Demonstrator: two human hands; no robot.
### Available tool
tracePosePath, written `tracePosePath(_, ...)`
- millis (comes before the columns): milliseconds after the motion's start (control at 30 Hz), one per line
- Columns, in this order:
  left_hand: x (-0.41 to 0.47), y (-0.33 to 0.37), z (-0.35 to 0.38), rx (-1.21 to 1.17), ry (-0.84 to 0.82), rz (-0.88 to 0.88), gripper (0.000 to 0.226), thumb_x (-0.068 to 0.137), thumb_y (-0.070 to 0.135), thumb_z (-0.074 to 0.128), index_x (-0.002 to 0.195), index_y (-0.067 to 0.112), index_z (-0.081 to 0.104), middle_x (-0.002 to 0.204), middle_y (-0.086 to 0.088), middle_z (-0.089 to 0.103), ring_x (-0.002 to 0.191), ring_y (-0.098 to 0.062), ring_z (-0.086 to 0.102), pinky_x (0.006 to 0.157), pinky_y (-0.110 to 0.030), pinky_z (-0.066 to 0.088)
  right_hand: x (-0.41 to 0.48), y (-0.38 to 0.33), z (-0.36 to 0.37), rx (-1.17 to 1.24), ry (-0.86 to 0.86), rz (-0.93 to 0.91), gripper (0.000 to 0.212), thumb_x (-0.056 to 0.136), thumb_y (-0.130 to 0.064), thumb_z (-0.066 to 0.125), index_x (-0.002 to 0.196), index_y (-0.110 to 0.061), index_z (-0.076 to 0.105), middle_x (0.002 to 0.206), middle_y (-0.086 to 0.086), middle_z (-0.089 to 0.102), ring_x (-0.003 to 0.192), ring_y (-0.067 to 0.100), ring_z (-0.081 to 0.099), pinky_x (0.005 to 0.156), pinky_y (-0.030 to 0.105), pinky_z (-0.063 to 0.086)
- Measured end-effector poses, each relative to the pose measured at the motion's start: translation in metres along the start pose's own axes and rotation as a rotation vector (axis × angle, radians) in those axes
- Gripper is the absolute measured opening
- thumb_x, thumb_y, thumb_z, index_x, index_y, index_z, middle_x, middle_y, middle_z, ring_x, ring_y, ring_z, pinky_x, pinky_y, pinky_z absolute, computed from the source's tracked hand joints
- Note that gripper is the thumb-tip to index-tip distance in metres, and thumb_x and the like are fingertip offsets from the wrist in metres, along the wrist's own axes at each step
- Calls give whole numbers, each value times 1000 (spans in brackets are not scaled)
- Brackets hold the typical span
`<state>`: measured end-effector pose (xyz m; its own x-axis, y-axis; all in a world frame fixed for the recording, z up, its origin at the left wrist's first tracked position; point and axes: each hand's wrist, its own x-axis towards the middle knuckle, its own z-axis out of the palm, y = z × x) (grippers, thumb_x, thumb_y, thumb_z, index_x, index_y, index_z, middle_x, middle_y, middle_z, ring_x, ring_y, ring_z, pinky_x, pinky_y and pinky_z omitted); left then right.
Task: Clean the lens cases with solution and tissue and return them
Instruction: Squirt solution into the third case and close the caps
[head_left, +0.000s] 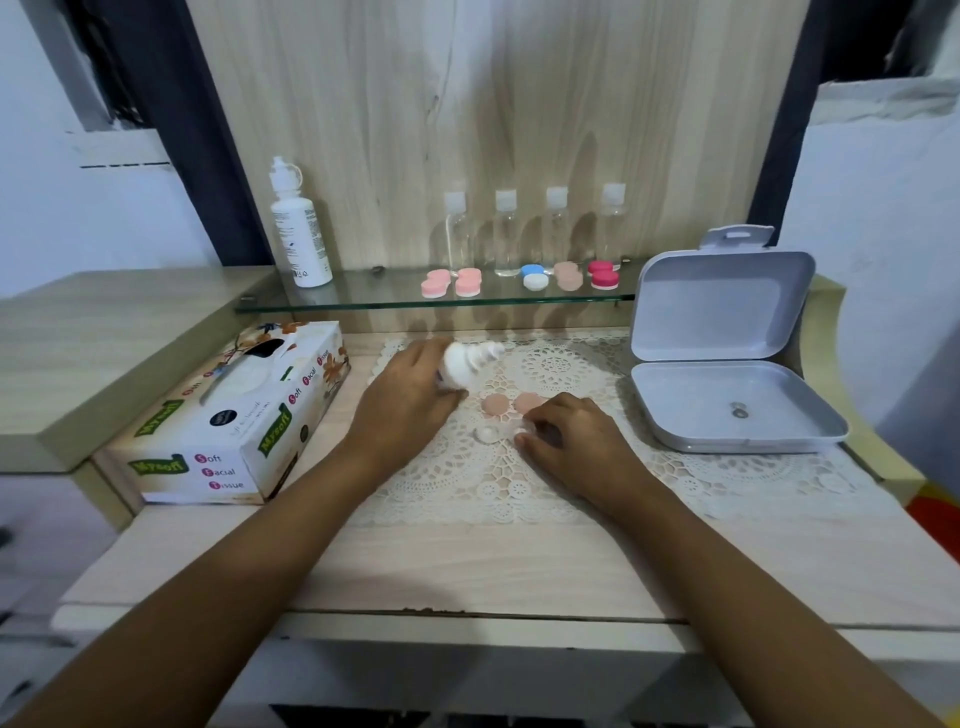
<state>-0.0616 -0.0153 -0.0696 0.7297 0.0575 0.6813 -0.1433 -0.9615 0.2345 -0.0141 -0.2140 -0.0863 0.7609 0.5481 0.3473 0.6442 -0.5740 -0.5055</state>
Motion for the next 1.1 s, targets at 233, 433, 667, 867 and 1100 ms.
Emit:
tracePosePath(233, 11, -5, 3, -412, 112, -554, 47, 78, 31, 74, 115, 16, 49, 101, 4, 58, 88, -14, 55, 73, -29, 44, 0, -1, 0, 11, 3, -5, 26, 87, -33, 58, 105, -15, 65, 104, 1, 60, 99, 21, 48, 91, 37, 40)
tracePosePath(433, 11, -9, 7, -440, 124, -651, 53, 79, 31, 73, 120, 11, 47, 99, 6, 53, 90, -14, 52, 77, -30, 43, 0, -2, 0, 20, 6, -3, 24, 87, -33, 59, 100, -13, 66, 102, 1, 59, 98, 20, 48, 90, 37, 40)
tracePosePath(667, 13, -11, 7, -404, 15, -669, 77, 75, 47, 72, 134, 14, 35, 128, -5, 49, 114, -23, 50, 91, -36, 43, -1, -3, -1, 6, -5, 0, 27, 88, -33, 58, 107, -15, 65, 107, 2, 59, 103, 21, 48, 92, 36, 39)
tracePosePath(867, 11, 23, -1, 23, 266, -466, 84, 80, 45, 68, 145, 16, 23, 143, -18, 26, 130, -31, 25, 104, -44, 27, -1, -3, -1, -4, -10, 7, 28, 88, -34, 57, 108, -16, 64, 107, 2, 58, 104, 21, 47, 92, 35, 39)
tracePosePath(1100, 13, 42, 5, 81, -115, 11, 21, 91, 18, 55, 107, 15, 67, 99, -4, 63, 91, -23, 59, 69, -33, 47, 0, -3, -1, 7, -1, 7, 26, 87, -33, 58, 105, -16, 65, 103, 2, 59, 101, 22, 48, 91, 37, 40)
